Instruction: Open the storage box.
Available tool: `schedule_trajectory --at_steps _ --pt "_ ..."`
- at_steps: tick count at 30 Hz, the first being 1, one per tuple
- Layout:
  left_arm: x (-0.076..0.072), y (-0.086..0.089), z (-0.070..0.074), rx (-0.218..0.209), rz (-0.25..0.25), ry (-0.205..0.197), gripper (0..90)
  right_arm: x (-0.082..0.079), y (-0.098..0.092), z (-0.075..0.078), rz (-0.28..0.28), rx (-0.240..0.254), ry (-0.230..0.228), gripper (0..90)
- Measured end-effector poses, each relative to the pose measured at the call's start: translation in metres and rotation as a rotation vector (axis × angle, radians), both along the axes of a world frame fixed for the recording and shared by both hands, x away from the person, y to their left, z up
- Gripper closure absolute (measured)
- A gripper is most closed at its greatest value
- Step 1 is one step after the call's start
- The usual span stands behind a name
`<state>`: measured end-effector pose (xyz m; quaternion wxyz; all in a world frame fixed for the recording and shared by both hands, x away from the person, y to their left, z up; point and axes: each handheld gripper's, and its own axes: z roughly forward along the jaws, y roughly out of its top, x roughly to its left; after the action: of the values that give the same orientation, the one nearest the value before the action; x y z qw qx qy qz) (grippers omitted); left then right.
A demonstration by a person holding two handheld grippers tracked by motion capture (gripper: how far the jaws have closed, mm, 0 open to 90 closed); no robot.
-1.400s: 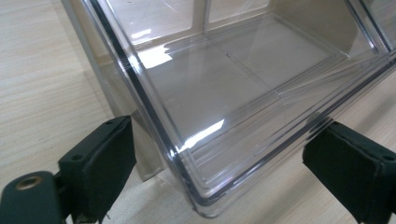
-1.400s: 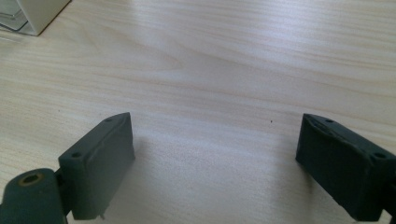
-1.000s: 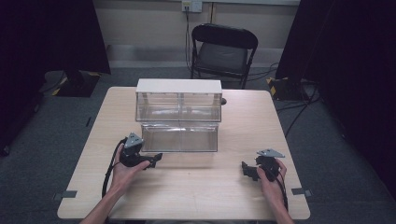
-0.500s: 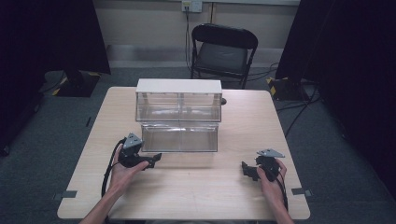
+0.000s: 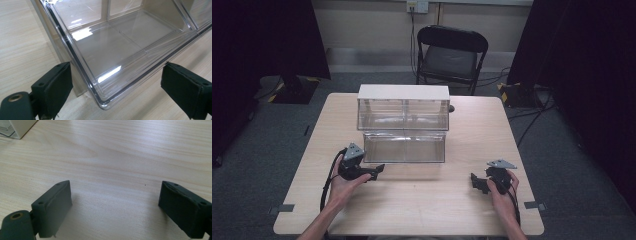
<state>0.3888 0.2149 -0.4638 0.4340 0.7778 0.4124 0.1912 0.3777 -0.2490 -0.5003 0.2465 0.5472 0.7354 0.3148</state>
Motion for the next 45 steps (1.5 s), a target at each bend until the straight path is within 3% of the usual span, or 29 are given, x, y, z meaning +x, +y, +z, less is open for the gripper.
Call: schedule_trajectory --at_steps 26,45 --pt "-0.0025 0.0036 0.0026 0.01 -0.018 -0.015 13.3 0.0 0.0 0.0 0.0 0.0 0.0 10.5" --pt "-0.0031 0.0062 0.0063 -0.01 -0.036 -0.016 12.0 0.0 0.0 0.0 0.0 0.0 0.0 10.6"
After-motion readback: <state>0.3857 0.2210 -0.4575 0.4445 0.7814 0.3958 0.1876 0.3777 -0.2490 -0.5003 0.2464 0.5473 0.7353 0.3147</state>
